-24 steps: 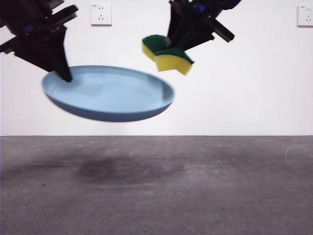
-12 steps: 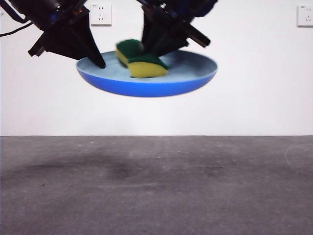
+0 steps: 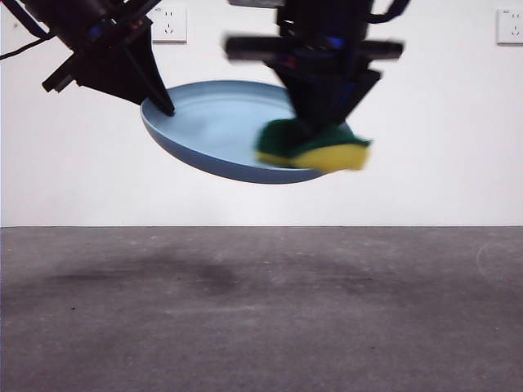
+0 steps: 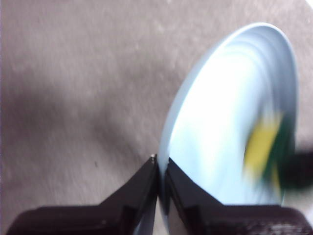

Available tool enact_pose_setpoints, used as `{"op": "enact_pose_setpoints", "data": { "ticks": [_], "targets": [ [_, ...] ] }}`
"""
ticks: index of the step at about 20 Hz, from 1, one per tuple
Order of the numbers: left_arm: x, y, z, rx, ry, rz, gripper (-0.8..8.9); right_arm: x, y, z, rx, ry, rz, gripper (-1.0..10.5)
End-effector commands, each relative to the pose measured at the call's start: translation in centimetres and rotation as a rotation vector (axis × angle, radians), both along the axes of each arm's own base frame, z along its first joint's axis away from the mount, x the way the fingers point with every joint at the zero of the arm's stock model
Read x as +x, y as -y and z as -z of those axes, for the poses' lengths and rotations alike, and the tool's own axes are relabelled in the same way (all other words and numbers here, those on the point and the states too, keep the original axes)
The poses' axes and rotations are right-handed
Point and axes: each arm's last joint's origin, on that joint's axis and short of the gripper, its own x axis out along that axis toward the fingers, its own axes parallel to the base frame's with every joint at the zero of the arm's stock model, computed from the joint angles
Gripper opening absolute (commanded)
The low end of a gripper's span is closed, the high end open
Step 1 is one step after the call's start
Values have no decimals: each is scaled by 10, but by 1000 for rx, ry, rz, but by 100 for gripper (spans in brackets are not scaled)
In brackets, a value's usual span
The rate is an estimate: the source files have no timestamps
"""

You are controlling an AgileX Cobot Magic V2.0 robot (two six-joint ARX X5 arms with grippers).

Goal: Pick up the plate,pick up the cloth,clean the plate with the cloth

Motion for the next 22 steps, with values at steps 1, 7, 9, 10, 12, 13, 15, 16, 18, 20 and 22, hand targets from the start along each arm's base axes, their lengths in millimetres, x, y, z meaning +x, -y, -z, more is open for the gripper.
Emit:
{"op": "enact_pose_setpoints", "data": {
  "ticks": [1, 7, 9, 10, 12, 13, 15, 16, 18, 20, 22],
  "targets": [
    [-4, 0, 2, -33, -50, 49, -8, 11, 7, 1, -70, 128, 94, -17],
    [-10, 3, 5, -26, -88, 119, -8, 34, 4, -10, 173, 205, 91, -17],
    [-11, 5, 5, -25, -89, 125, -8, 40, 0, -14, 318, 172, 19, -17],
    [-11, 5, 5, -26, -87, 127, -8, 42, -1, -16, 384, 149, -24, -17],
    [-10, 5, 5, -24, -78, 121, -8, 43, -5, -18, 480, 98, -105, -17],
    [-10, 5, 4, -24, -71, 119, -8, 42, -6, -18, 512, 67, -141, -17],
    [-7, 6, 2, -36, -41, 113, -8, 38, -8, -16, 563, -32, -216, -17],
    [-5, 7, 0, -51, -21, 98, -8, 35, -7, -14, 574, -93, -242, -17],
    [-1, 7, -4, -74, 14, 60, -8, 29, -4, -8, 543, -198, -246, -17],
    [1, 8, -6, -93, 38, 52, -8, 22, 2, -1, 449, -269, -243, -17],
    [1, 8, -7, -98, 41, 50, -8, 18, 11, 5, 285, -269, -160, -17]
  ]
}}
